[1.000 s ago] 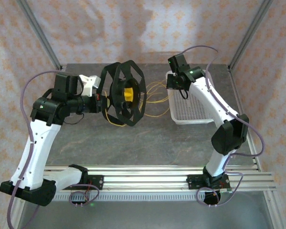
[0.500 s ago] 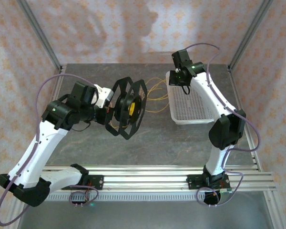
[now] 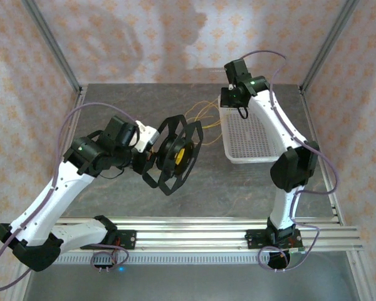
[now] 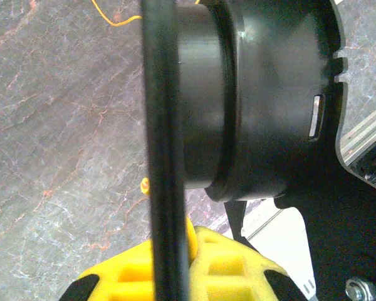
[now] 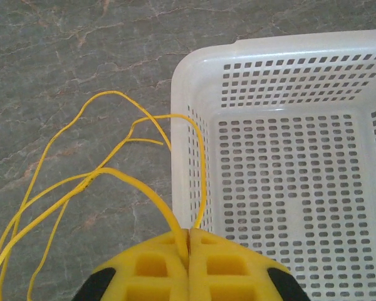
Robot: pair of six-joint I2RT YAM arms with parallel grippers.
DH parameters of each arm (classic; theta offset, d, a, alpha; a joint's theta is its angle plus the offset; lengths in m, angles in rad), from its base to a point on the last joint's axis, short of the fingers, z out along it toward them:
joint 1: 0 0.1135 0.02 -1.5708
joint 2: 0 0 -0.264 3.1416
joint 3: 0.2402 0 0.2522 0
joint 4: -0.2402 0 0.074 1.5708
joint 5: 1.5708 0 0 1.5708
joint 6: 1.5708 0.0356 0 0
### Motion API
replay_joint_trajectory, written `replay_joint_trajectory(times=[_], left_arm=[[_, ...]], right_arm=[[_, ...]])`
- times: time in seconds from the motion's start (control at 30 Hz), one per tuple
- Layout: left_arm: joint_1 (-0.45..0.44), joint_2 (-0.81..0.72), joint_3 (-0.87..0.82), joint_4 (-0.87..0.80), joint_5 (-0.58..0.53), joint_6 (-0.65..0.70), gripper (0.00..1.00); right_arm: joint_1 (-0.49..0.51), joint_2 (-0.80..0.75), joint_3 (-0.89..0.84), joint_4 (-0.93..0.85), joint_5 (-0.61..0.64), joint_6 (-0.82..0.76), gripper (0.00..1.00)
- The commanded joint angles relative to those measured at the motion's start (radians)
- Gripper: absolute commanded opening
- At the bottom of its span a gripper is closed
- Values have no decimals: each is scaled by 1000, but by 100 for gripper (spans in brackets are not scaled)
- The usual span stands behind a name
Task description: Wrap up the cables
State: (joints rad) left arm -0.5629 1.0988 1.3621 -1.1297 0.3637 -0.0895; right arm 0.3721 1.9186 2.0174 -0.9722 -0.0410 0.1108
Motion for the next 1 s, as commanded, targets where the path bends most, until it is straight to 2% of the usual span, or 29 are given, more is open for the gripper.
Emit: replay_joint_trajectory(times=[0.0,0.3,0.47,0.7,0.97], left_arm=[[-12,-22,-19,24,-46,31,0],[-53,22,-61,14,-152,21,0],[-69,56,-68,8,-211,16,0],[-70,136,-22,6,-355,20,0],[-65,254,63,-10,-550,69,0]], right_arm=[[-12,21,77,-39,67,-6,0],[-15,5,155,-79,120,-30,0],[-23,-4,185,-100,101,-31,0],[-21,-50,173,-97,-161,-31,0],[-6,-125,171,-132,-282,-64,0]])
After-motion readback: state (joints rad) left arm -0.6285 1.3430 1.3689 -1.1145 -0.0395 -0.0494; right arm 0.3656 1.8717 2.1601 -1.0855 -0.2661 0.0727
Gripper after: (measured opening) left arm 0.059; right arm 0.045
